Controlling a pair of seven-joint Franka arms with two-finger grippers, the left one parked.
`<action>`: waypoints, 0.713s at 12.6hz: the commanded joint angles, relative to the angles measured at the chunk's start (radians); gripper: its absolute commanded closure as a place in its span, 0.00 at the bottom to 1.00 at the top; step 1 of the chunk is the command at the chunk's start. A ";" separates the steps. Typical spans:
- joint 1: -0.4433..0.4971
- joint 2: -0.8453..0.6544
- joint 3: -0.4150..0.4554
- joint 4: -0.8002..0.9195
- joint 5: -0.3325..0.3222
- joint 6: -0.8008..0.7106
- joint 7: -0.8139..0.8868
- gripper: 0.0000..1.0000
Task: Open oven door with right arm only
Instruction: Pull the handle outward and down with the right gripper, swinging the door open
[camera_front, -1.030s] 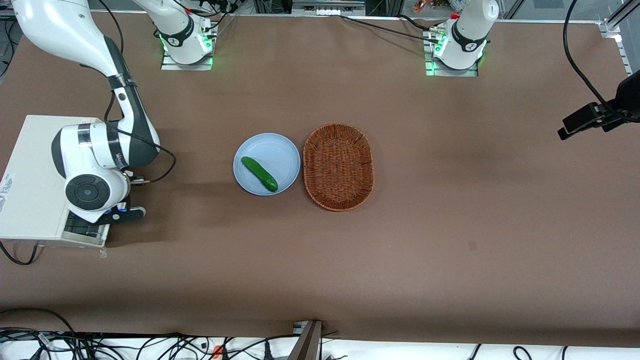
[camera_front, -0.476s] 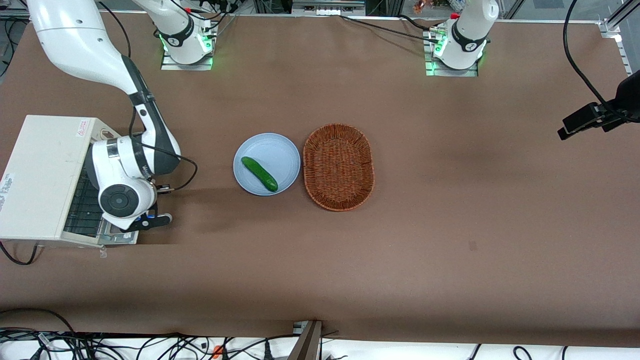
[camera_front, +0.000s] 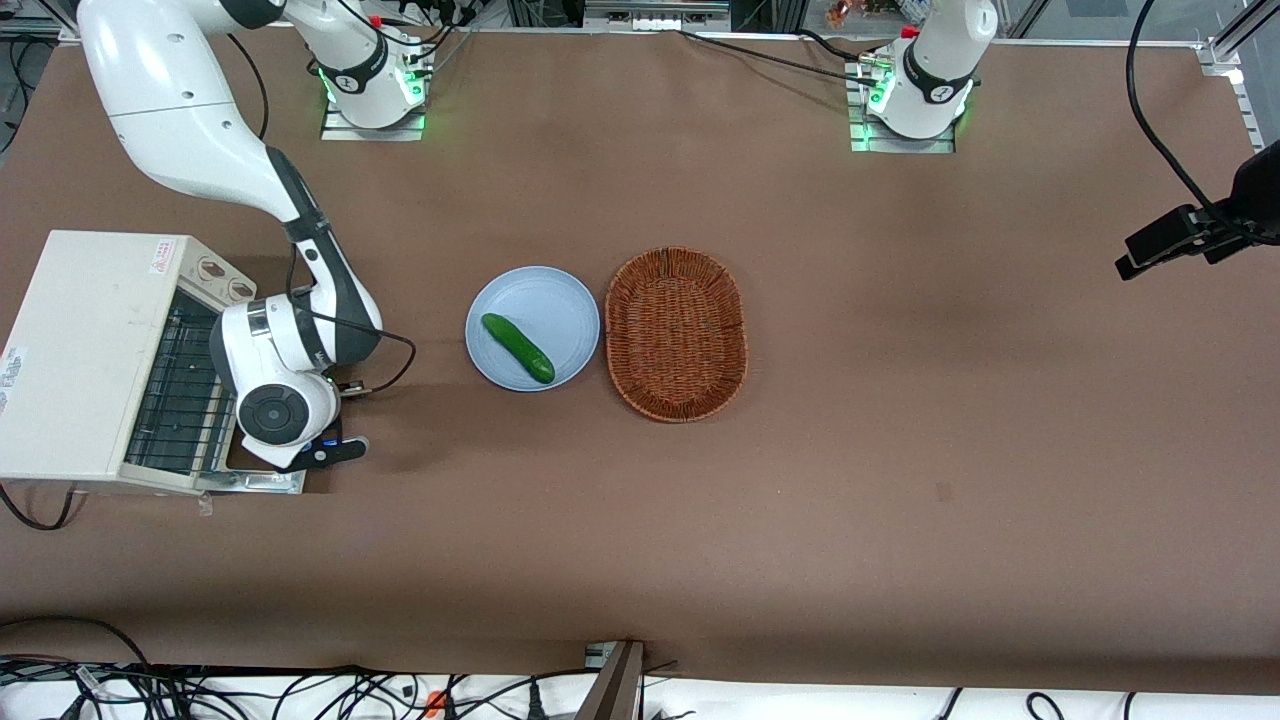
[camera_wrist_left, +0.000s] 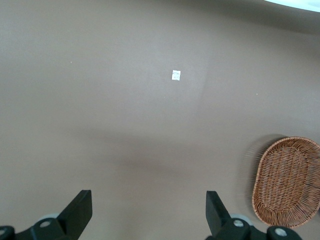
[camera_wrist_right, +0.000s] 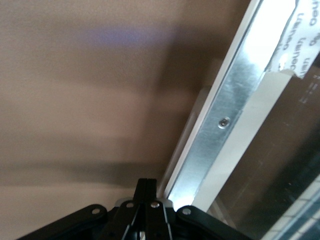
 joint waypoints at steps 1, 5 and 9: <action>-0.043 -0.002 -0.070 0.007 -0.105 -0.010 -0.034 1.00; -0.035 0.018 -0.069 0.007 -0.024 -0.005 -0.030 1.00; -0.006 0.026 -0.067 0.007 0.028 -0.005 0.042 1.00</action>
